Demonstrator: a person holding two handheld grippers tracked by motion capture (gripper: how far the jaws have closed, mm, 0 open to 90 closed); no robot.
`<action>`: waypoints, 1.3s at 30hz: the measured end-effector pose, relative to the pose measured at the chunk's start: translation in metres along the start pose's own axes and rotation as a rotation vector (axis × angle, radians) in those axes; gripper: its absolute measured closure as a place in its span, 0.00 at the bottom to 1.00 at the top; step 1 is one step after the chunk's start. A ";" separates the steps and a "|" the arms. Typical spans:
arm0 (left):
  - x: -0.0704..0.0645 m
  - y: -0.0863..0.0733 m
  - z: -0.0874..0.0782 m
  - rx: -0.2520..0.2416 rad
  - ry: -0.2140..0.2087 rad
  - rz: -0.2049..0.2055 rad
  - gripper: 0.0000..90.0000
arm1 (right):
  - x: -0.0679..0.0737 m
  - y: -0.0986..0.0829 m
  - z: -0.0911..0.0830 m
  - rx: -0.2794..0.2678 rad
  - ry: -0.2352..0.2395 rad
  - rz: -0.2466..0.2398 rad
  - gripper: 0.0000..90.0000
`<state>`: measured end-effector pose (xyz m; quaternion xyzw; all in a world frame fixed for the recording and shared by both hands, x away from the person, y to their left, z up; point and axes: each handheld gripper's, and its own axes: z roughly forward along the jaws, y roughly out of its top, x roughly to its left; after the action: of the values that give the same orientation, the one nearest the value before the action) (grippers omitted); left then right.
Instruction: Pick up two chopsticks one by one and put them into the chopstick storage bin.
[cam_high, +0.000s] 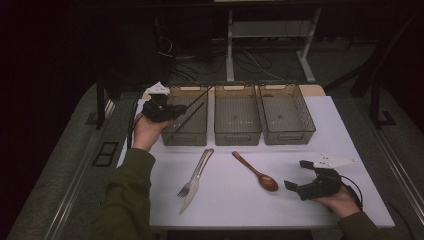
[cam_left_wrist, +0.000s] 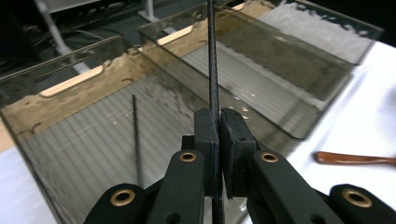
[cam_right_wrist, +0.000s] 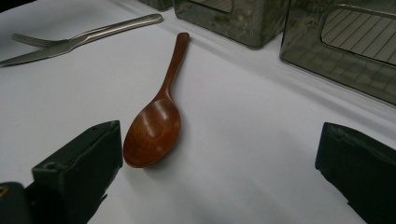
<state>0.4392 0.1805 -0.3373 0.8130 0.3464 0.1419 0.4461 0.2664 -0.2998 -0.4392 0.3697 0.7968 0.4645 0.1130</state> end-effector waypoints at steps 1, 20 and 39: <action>0.001 0.000 0.002 -0.002 0.006 -0.007 0.94 | 0.000 0.000 0.000 0.000 0.000 0.000 0.00; 0.028 -0.015 0.030 0.073 0.104 -0.080 0.94 | 0.000 0.000 -0.001 -0.002 -0.002 0.001 0.00; 0.032 -0.030 0.046 0.146 0.127 -0.151 0.94 | -0.001 0.000 -0.002 -0.006 -0.004 0.001 0.00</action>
<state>0.4744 0.1849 -0.3899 0.8043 0.4435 0.1336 0.3722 0.2657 -0.3019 -0.4384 0.3705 0.7951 0.4661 0.1153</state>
